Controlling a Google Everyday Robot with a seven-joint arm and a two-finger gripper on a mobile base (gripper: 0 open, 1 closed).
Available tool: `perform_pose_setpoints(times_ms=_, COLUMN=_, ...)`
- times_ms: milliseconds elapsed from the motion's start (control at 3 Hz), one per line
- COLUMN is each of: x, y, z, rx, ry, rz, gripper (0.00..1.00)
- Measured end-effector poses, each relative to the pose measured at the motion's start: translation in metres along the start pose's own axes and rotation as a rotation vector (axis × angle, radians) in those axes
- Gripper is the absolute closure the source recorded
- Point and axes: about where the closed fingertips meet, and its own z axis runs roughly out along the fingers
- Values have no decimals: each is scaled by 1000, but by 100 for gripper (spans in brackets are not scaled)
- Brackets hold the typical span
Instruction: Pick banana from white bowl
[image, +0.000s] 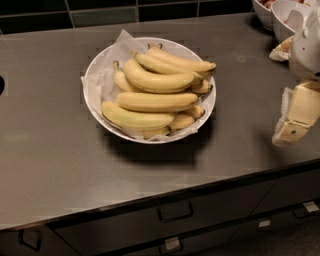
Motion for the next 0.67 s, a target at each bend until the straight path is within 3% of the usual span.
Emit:
perform_pose_setpoints(times_ms=333, x=0, y=0, z=0, rx=0, ry=0, rz=0, gripper=0)
perform_pose_setpoints(times_ms=667, x=-19, y=-6, z=-4, rx=2, ry=-1, rz=-60, gripper=0)
